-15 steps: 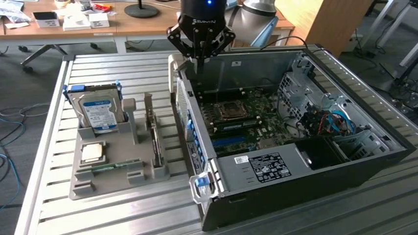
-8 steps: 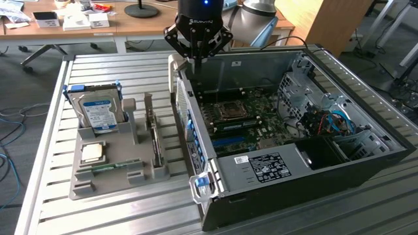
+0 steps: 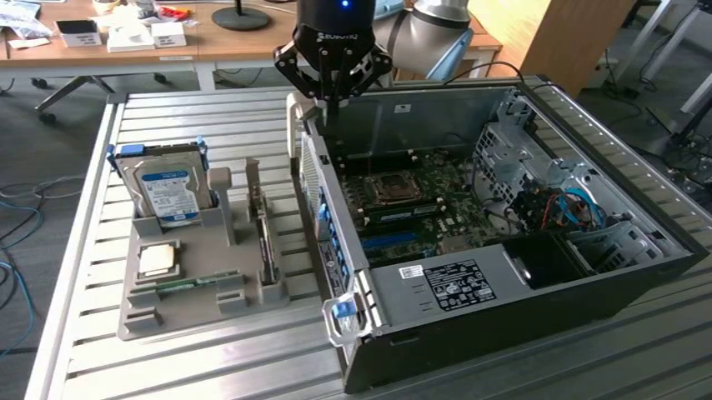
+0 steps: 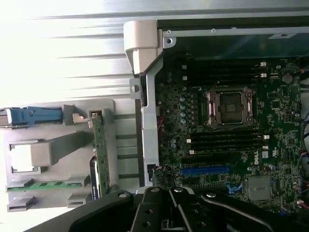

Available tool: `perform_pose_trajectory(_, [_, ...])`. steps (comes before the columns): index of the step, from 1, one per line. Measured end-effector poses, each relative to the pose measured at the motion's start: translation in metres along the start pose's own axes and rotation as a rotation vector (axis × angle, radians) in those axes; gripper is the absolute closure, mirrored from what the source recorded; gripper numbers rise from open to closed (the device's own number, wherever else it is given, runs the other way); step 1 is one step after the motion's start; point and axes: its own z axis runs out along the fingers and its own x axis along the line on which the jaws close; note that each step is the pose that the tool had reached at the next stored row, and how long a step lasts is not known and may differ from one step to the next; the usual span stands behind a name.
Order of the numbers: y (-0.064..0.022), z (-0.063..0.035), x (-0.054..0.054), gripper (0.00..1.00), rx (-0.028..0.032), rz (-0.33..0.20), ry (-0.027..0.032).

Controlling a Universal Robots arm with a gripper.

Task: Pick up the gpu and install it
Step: 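Reach for the gpu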

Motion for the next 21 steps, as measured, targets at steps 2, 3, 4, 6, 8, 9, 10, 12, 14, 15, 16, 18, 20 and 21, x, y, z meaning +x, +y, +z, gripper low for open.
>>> perform_pose_trajectory(2, [-0.0001,-0.0001,0.002,0.89,0.0000,0.000,0.0001])
perform_pose_trajectory(3, [-0.0002,-0.0001,0.003,0.89,0.0000,0.000,0.0000])
perform_pose_trajectory(4, [-0.0003,-0.0001,0.003,0.89,0.0001,0.000,0.0000])
perform_pose_trajectory(6, [-0.0004,-0.0001,0.005,0.89,0.0000,0.000,0.0000])
perform_pose_trajectory(8, [-0.0005,-0.0002,0.006,0.89,0.0000,0.000,0.0000])
perform_pose_trajectory(9, [-0.0005,-0.0002,0.007,0.89,0.0000,0.000,0.0000])
perform_pose_trajectory(10, [-0.0006,-0.0002,0.008,0.89,0.0000,0.000,0.0000])
perform_pose_trajectory(12, [-0.0007,-0.0002,0.009,0.89,0.0000,0.000,0.0000])
perform_pose_trajectory(14, [-0.0008,-0.0003,0.011,0.89,0.0000,0.000,0.0000])
perform_pose_trajectory(15, [-0.0008,-0.0003,0.011,0.89,0.0000,0.000,0.0000])
perform_pose_trajectory(16, [-0.0009,-0.0004,0.012,0.89,0.0001,0.000,0.0000])
perform_pose_trajectory(18, [-0.0009,-0.0004,0.013,0.89,0.0000,0.000,0.0000])
perform_pose_trajectory(20, [-0.0011,-0.0004,0.015,0.89,0.0000,0.000,0.0000])
perform_pose_trajectory(21, [-0.0012,-0.0004,0.016,0.89,-0.0001,0.000,0.0000])
